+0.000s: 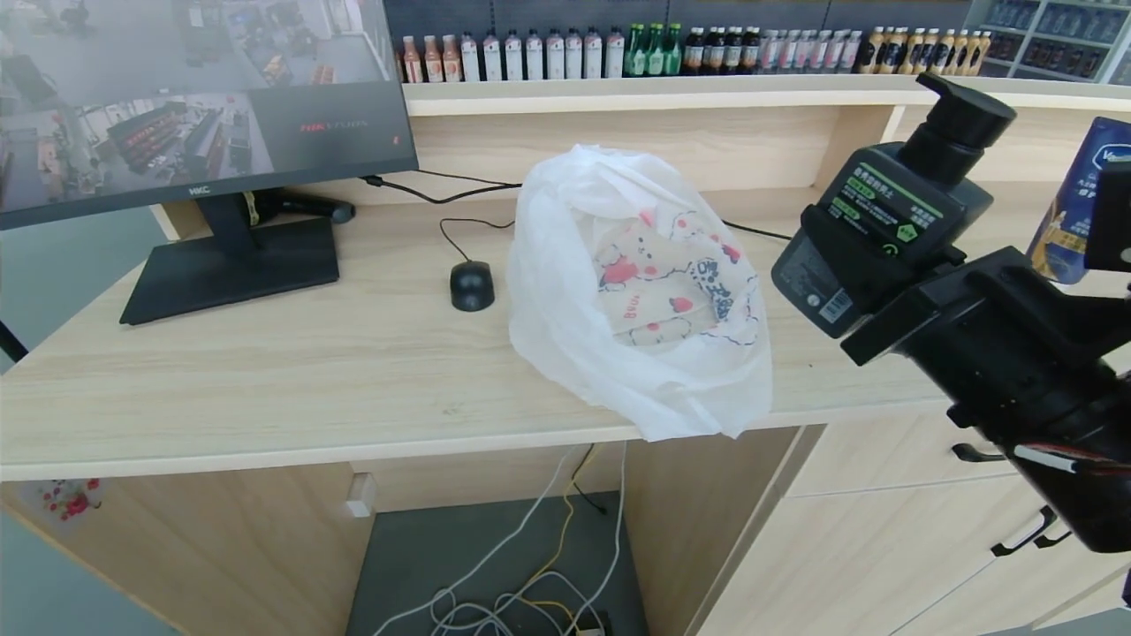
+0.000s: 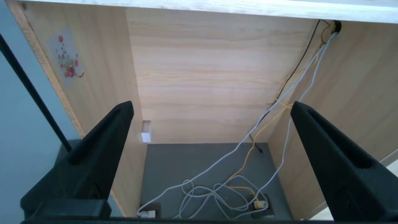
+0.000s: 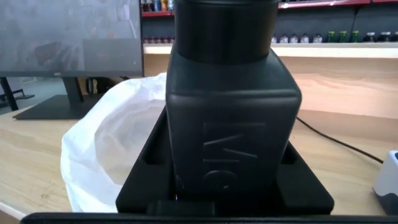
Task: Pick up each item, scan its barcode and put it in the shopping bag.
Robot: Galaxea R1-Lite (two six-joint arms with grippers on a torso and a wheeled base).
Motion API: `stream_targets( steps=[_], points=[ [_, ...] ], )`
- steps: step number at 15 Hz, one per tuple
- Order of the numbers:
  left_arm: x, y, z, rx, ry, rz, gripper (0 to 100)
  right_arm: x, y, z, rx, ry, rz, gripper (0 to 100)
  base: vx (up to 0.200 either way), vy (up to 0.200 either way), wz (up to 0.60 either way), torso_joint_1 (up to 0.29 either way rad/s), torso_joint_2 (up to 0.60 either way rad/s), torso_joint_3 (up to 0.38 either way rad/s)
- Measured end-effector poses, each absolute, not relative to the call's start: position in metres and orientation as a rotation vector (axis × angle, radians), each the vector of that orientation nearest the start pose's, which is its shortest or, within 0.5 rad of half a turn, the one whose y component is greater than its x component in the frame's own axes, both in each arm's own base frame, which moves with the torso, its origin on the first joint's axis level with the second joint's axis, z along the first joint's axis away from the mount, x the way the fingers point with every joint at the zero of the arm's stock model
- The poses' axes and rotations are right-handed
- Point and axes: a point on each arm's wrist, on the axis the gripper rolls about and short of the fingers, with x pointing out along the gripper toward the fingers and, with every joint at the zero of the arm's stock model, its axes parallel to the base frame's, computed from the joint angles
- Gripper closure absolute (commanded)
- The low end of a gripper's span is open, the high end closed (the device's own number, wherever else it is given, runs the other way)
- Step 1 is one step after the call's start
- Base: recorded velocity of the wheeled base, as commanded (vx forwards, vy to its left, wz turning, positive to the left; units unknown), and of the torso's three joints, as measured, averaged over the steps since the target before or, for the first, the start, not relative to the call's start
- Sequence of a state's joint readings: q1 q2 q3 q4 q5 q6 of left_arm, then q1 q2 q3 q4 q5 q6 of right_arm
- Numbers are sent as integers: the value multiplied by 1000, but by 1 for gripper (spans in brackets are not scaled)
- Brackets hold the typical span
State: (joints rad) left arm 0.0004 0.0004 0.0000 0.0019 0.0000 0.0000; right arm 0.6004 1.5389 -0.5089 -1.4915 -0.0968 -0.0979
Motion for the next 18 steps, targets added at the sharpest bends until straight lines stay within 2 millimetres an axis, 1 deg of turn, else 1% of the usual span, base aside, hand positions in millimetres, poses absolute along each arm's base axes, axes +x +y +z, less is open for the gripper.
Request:
stream_targets(
  steps=[2, 4, 6, 8, 10, 13, 16, 18],
  points=[
    [-23, 0, 75, 0, 2, 1, 0, 198, 149, 239, 62, -392, 489, 100, 0, 0, 0, 0, 0, 0],
    [-23, 0, 75, 0, 2, 0, 0, 201, 163, 250, 77, -376, 522, 100, 0, 0, 0, 0, 0, 0],
    [-23, 0, 75, 0, 2, 1, 0, 213, 178, 264, 102, -387, 533, 100, 0, 0, 0, 0, 0, 0],
    [-23, 0, 75, 0, 2, 1, 0, 228, 193, 269, 116, -390, 539, 100, 0, 0, 0, 0, 0, 0],
    [-23, 0, 75, 0, 2, 1, 0, 248, 210, 264, 130, -376, 541, 100, 0, 0, 0, 0, 0, 0],
    [-23, 0, 75, 0, 2, 1, 0, 282, 231, 248, 128, -351, 527, 100, 0, 0, 0, 0, 0, 0],
    [-23, 0, 75, 0, 2, 1, 0, 310, 240, 240, 127, -358, 499, 100, 0, 0, 0, 0, 0, 0],
    [-23, 0, 75, 0, 2, 1, 0, 322, 239, 231, 117, -344, 485, 100, 0, 0, 0, 0, 0, 0]
  ],
)
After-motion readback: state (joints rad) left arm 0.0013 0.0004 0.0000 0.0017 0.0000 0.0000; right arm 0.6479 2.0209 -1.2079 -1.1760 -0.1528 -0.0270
